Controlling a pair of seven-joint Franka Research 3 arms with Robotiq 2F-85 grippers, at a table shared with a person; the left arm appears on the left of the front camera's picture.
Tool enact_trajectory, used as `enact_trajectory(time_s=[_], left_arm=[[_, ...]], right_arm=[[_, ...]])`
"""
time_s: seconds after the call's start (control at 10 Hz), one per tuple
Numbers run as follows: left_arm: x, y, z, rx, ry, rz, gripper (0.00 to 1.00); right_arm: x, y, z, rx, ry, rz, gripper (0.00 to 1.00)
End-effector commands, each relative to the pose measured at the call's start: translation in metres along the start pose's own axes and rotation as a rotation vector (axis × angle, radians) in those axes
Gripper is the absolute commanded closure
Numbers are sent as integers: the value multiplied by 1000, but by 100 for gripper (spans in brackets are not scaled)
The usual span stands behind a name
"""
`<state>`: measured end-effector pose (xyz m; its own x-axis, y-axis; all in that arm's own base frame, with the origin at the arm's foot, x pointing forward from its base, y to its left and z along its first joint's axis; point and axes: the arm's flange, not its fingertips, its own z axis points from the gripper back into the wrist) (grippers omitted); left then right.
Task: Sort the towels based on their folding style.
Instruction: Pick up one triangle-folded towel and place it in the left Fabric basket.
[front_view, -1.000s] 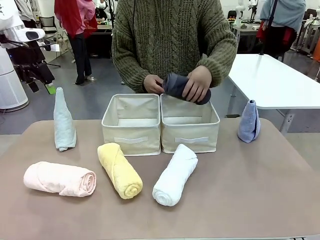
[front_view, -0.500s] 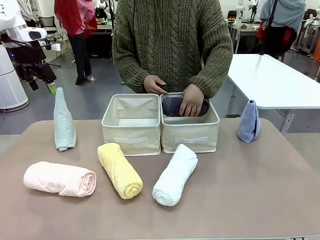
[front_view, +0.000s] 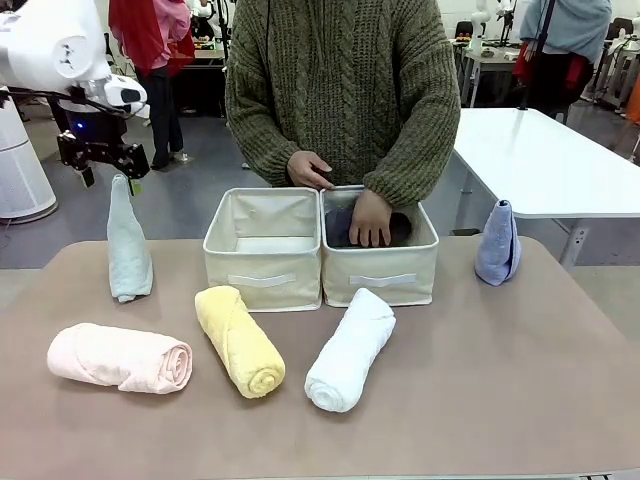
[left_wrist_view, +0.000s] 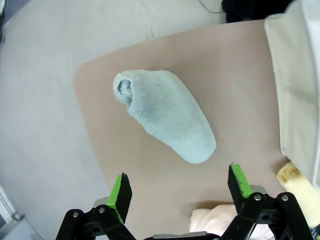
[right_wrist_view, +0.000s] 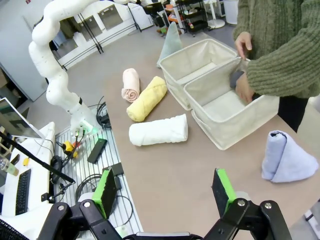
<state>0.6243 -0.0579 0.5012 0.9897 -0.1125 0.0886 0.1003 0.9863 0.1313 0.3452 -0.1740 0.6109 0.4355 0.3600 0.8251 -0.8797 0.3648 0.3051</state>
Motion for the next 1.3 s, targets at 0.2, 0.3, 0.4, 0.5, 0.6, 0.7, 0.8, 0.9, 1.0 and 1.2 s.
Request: enact_trajectory(time_s=[0.2, 0.3, 0.4, 0.5, 0.6, 0.7, 0.8, 0.9, 1.0, 1.2], left_arm=[[42, 10, -31, 20, 62, 180, 0], [49, 12, -41, 20, 82, 198, 0], [56, 14, -45, 23, 79, 210, 0], [58, 17, -51, 29, 71, 230, 0], [62, 19, -53, 28, 60, 241, 0], [64, 20, -53, 25, 37, 242, 0], [63, 21, -52, 22, 0, 242, 38], [62, 21, -52, 22, 2, 234, 52], [62, 23, -50, 20, 6, 229, 90], [61, 23, -49, 21, 18, 231, 100]], right_arm=[[1, -1, 1, 10, -26, 15, 0], [1, -1, 1, 10, -26, 15, 0], [1, -1, 1, 10, -26, 15, 0], [1, -1, 1, 10, -26, 15, 0], [1, -1, 1, 10, -26, 15, 0], [1, -1, 1, 10, -26, 15, 0], [1, -1, 1, 10, -26, 15, 0], [1, -1, 1, 10, -26, 15, 0], [1, -1, 1, 10, -26, 15, 0], [1, -1, 1, 10, -26, 15, 0]])
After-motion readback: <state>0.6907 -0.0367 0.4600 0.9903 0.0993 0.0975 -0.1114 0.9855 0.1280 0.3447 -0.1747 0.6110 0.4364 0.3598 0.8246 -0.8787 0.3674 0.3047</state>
